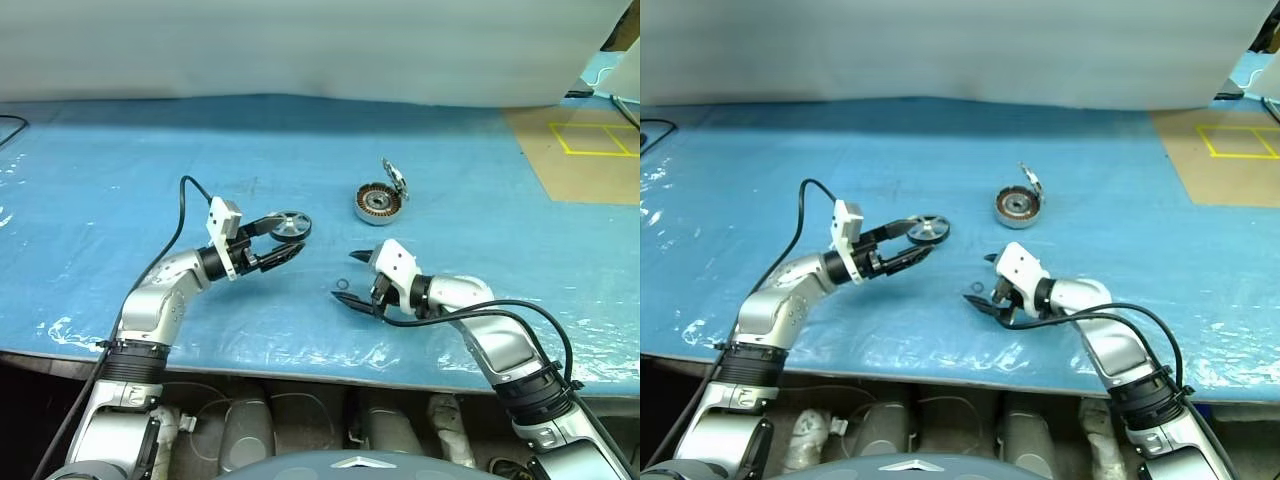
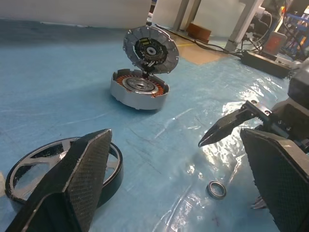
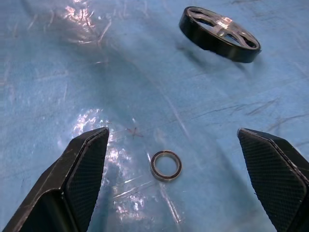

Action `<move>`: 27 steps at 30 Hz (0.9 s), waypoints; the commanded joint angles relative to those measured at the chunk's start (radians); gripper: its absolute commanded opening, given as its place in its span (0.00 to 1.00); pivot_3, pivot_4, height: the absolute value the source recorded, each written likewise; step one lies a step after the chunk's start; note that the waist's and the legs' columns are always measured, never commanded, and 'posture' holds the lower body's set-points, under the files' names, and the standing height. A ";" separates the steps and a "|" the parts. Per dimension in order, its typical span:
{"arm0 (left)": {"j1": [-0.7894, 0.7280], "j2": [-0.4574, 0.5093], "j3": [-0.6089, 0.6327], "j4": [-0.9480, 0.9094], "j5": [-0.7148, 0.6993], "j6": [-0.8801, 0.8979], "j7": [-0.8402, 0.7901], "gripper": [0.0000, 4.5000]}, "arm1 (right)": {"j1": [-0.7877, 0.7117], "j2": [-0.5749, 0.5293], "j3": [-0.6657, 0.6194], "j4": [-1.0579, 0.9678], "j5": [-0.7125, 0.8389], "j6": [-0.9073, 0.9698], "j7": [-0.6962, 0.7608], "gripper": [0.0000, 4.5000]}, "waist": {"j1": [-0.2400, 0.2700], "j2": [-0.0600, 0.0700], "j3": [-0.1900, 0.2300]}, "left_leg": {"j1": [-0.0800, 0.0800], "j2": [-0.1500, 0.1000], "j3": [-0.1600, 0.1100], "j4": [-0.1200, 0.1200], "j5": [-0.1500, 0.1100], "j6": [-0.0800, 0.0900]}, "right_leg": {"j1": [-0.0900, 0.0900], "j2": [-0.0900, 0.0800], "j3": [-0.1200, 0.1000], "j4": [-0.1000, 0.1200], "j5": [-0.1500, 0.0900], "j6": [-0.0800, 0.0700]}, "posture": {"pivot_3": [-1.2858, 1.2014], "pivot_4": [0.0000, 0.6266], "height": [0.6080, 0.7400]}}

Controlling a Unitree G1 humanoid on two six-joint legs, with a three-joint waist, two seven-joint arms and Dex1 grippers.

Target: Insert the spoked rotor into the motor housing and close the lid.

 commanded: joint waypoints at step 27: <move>0.005 0.025 0.006 -0.060 -0.002 0.010 0.004 1.00 | -0.024 0.056 -0.021 0.154 0.010 -0.068 0.036 0.99 | 0.005 0.000 0.000 | -0.001 0.001 0.000 0.000 0.000 0.000 | 0.001 0.000 -0.001 0.000 0.000 -0.003 | 0.52 0.24 1.00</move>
